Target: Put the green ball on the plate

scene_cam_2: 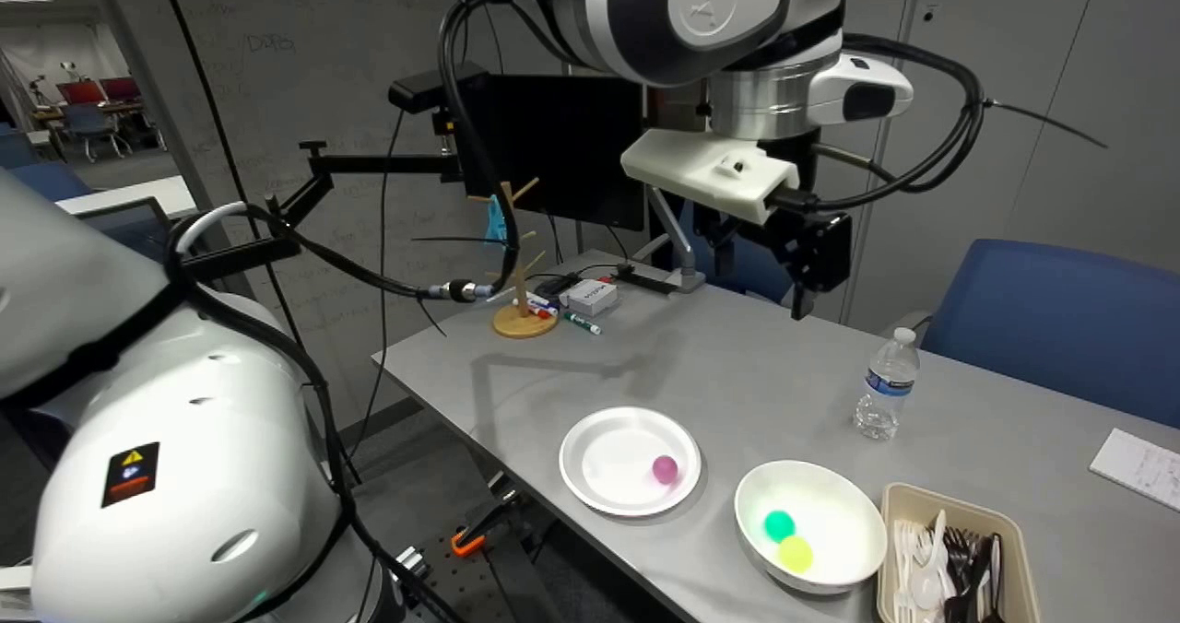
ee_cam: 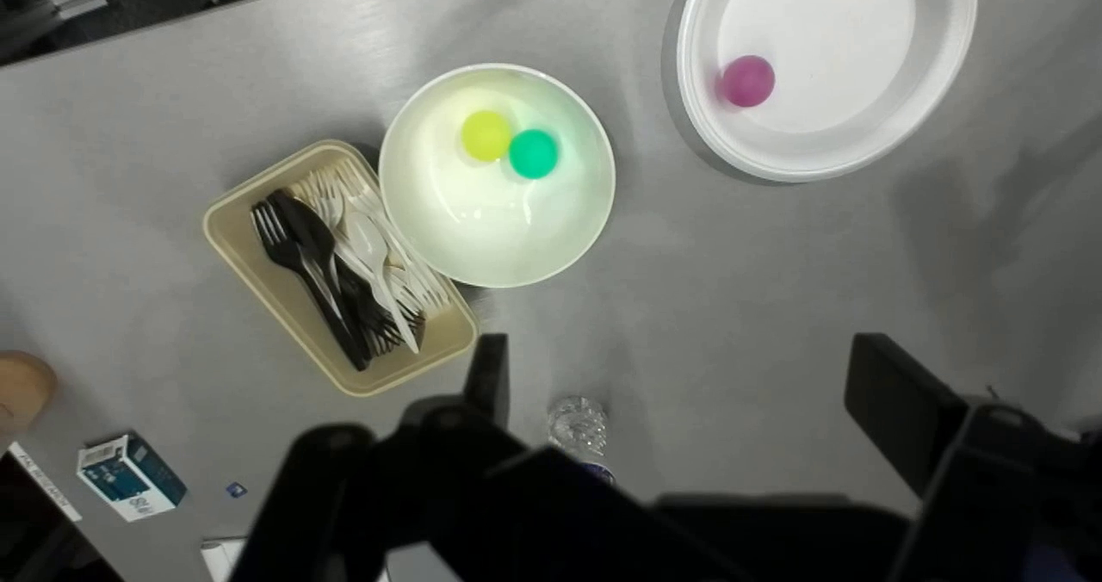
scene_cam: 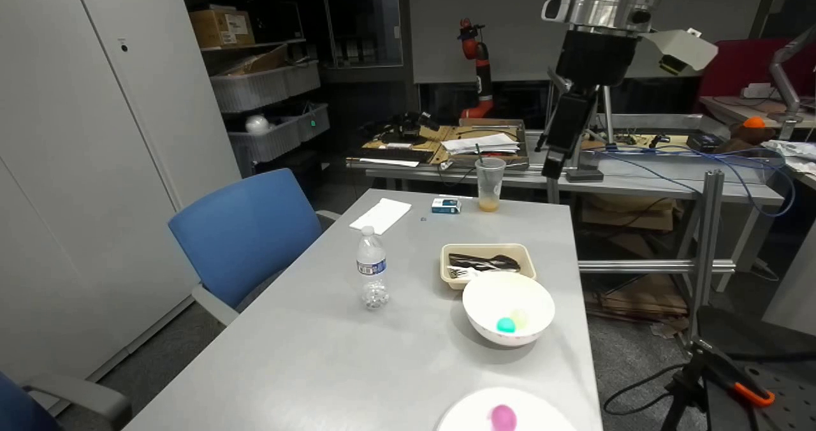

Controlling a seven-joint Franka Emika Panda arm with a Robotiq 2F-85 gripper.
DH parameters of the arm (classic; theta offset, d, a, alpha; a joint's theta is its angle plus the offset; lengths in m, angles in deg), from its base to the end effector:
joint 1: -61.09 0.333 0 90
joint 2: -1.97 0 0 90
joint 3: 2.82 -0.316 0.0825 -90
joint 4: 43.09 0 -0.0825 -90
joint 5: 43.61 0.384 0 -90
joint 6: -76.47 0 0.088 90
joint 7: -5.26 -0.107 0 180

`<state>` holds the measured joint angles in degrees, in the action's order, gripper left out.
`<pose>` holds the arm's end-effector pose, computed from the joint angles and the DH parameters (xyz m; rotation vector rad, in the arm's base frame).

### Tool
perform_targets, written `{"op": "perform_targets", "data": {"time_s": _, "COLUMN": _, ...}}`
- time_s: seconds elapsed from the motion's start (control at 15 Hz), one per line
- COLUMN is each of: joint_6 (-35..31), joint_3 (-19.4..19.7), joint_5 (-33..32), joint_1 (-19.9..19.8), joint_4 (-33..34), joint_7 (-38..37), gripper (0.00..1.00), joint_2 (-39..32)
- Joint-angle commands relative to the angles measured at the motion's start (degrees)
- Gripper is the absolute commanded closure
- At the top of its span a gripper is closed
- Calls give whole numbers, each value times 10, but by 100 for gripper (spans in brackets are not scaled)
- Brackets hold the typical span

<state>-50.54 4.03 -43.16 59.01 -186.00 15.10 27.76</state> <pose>0.4163 -0.0668 0.4602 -3.0983 -0.0296 -0.2746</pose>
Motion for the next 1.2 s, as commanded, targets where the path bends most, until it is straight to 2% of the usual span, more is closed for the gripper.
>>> {"op": "perform_targets", "data": {"time_s": 0.0, "joint_6": 6, "joint_3": -5, "joint_5": -9, "joint_1": -6, "joint_4": 1, "joint_7": -9, "gripper": 0, "joint_2": 0}}
{"op": "perform_targets", "data": {"time_s": 0.47, "joint_6": 11, "joint_3": -10, "joint_5": -21, "joint_1": -10, "joint_4": 1, "joint_7": -21, "gripper": 0, "joint_2": 0}}
{"op": "perform_targets", "data": {"time_s": 0.67, "joint_6": 29, "joint_3": -17, "joint_5": -35, "joint_1": -18, "joint_4": 6, "joint_7": -36, "gripper": 0, "joint_2": -2}}
{"op": "perform_targets", "data": {"time_s": 1.13, "joint_6": 62, "joint_3": -16, "joint_5": -26, "joint_1": -15, "joint_4": 9, "joint_7": -49, "gripper": 0, "joint_2": -3}}
